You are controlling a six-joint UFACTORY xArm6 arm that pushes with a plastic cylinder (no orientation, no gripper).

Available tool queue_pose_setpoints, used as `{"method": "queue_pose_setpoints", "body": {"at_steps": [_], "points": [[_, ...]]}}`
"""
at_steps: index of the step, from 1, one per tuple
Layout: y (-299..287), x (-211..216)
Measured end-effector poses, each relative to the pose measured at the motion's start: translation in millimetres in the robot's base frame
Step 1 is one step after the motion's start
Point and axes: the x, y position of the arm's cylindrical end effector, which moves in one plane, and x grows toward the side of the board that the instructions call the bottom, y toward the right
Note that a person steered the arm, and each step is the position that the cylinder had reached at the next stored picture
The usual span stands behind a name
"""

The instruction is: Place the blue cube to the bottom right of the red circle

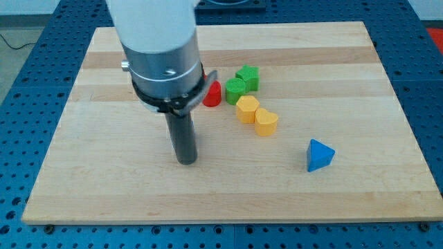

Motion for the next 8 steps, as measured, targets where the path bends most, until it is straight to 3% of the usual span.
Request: {"method": "queue_pose_setpoints", "body": {"at_steps": [4,6,8], "points": [[9,-8],[5,-52],[6,-14]]}}
